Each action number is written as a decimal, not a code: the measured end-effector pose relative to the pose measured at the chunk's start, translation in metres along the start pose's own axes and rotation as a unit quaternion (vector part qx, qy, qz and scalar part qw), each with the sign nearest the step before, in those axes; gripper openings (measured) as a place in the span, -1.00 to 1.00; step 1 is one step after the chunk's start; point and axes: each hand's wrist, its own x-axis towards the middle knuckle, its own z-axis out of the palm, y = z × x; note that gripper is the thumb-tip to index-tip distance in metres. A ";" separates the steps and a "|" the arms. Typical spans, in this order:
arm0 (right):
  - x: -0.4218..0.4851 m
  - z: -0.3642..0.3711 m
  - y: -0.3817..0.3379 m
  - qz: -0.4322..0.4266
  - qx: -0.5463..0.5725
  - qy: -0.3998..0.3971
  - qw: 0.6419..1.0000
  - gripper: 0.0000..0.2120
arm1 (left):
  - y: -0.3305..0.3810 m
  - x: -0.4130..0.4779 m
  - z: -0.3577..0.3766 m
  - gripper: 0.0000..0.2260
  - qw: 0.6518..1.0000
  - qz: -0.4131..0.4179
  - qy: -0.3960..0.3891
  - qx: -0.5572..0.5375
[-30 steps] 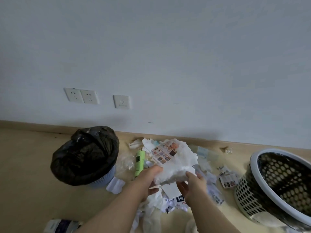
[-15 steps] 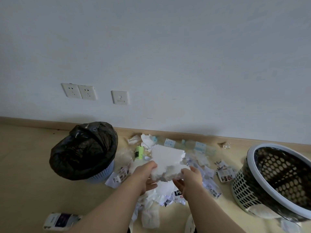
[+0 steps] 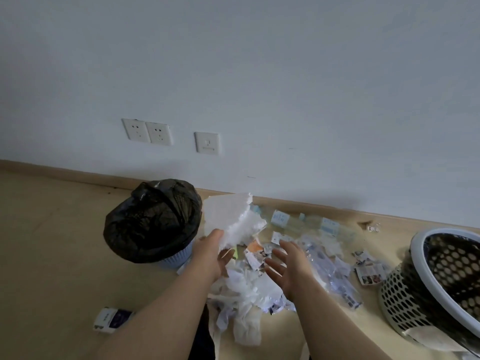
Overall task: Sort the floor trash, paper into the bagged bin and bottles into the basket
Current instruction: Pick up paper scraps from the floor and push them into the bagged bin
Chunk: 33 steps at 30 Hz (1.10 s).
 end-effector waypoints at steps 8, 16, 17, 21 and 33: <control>0.014 0.057 0.027 0.038 -0.045 -0.040 0.997 -0.65 | 0.041 0.023 -0.058 -0.66 0.986 0.070 0.132 -0.073; 0.020 0.100 0.048 0.049 -0.098 -0.066 0.992 -0.83 | 0.064 0.044 -0.109 -0.58 0.986 0.075 0.126 -0.086; 0.021 0.103 0.050 0.050 -0.101 -0.069 0.991 -0.84 | 0.064 0.044 -0.110 -0.57 0.990 0.078 0.096 -0.075; 0.019 0.106 0.051 0.053 -0.109 -0.076 0.990 -0.83 | 0.063 0.037 -0.100 -0.59 0.997 0.077 -0.008 -0.014; 0.004 0.092 0.044 0.044 -0.111 -0.070 0.990 -0.77 | 0.046 0.028 -0.095 -0.76 0.996 0.049 0.029 0.062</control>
